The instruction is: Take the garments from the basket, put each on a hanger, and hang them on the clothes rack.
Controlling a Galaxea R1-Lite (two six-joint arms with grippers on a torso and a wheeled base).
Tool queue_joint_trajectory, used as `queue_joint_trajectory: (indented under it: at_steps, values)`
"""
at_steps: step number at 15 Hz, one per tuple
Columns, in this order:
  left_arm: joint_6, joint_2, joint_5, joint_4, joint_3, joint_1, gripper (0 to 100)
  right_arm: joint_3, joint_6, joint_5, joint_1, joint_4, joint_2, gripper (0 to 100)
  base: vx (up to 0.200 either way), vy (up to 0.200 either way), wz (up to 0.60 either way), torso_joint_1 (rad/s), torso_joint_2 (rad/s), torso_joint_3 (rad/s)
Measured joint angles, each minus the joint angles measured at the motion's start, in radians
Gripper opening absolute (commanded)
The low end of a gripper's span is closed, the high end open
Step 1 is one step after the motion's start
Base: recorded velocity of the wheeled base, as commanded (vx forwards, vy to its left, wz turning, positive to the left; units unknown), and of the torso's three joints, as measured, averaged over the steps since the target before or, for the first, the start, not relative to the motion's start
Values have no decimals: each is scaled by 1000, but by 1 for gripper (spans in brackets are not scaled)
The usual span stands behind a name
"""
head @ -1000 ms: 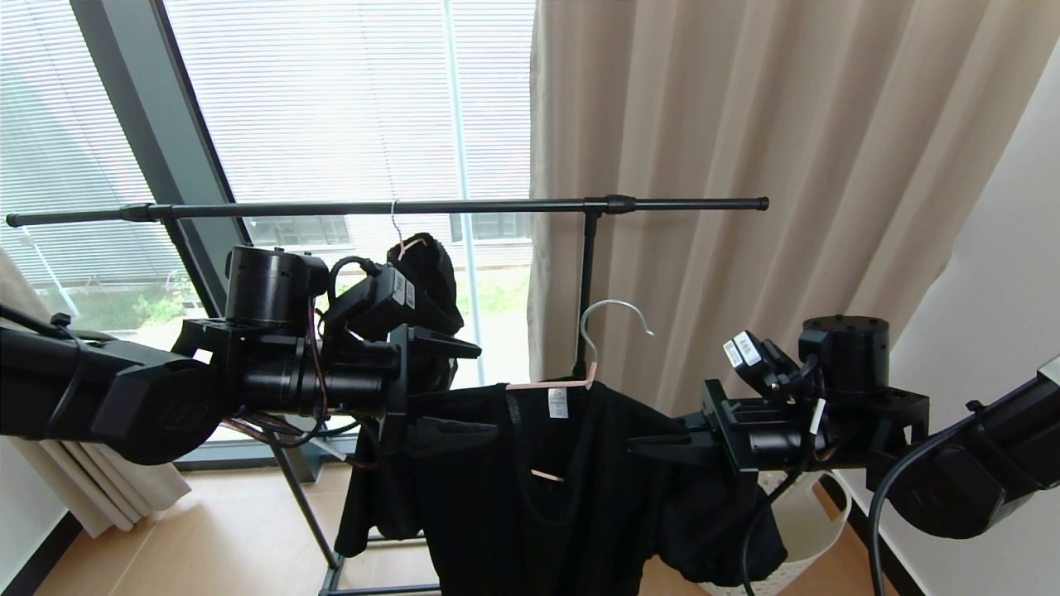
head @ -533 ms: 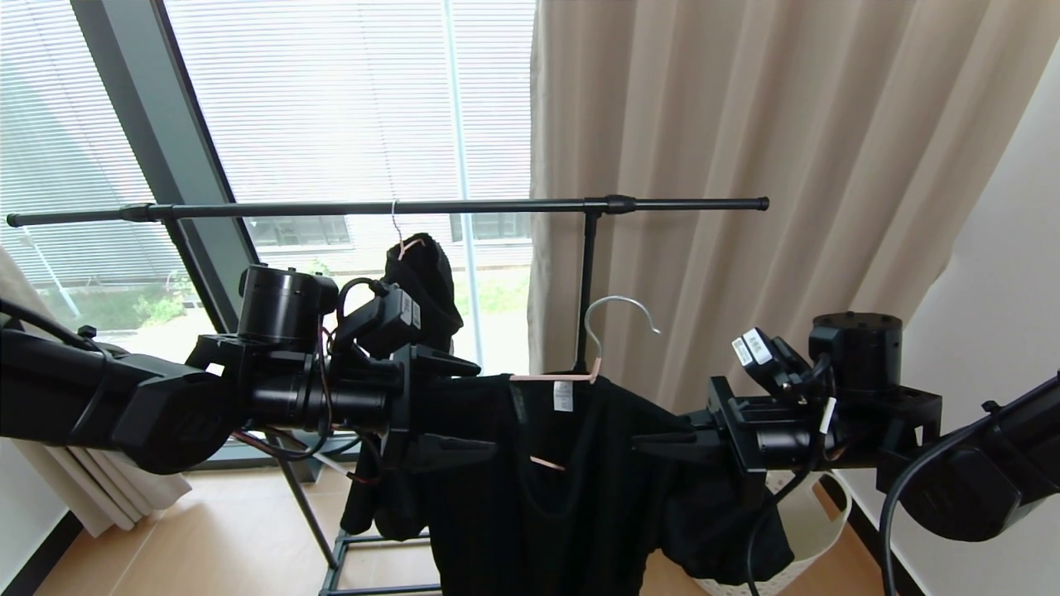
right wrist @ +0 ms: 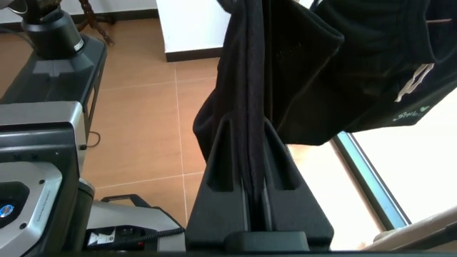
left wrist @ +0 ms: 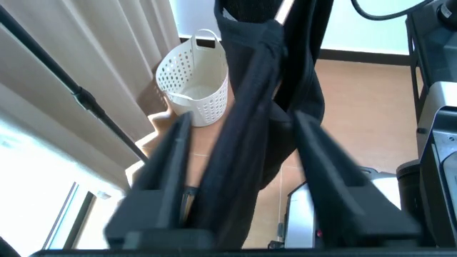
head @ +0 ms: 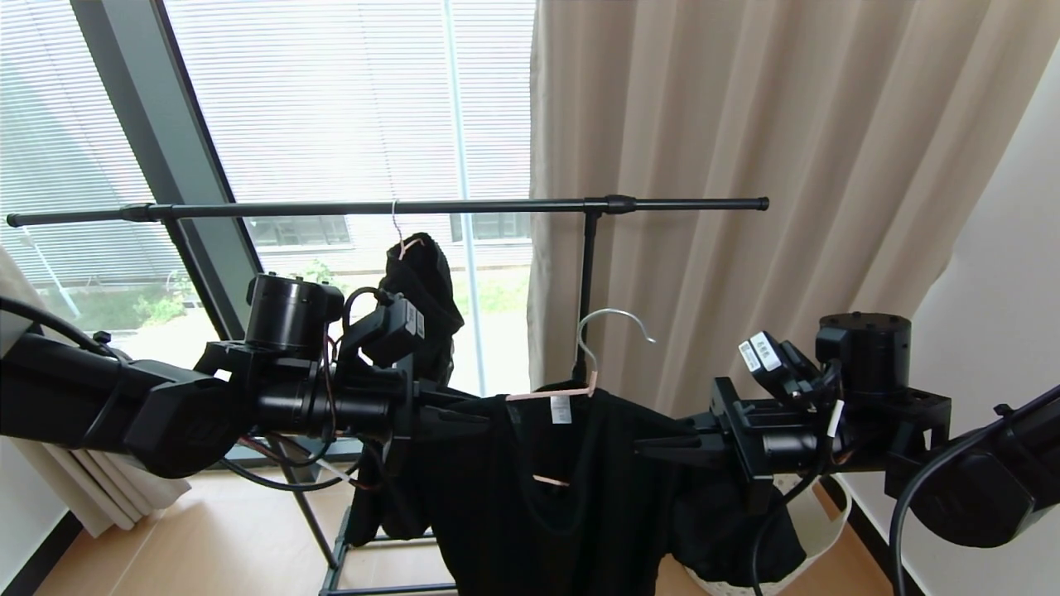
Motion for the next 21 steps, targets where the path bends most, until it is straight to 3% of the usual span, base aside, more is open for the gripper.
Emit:
queue_joint_trajectory:
  at_steps: [6,7,9,21]
  values:
    - [10,-7,-8,-43,73,2,0,-7,3,1,-1,4,3,0,0,0,0,0,0,0]
    - [9,-7,-8,-65,88,2,0,-9,4,1,-1,4,5,100,0,0,0,0,0,0]
    - [3,-9,-7,-113,109,3,0,-9,4,2,-3,2,8,100,0,0,0,0,0,0]
    - [-41,-149,-2,-115,195,45,0,-70,-27,2,-131,-5,17,100,0,0,0,0,0,0]
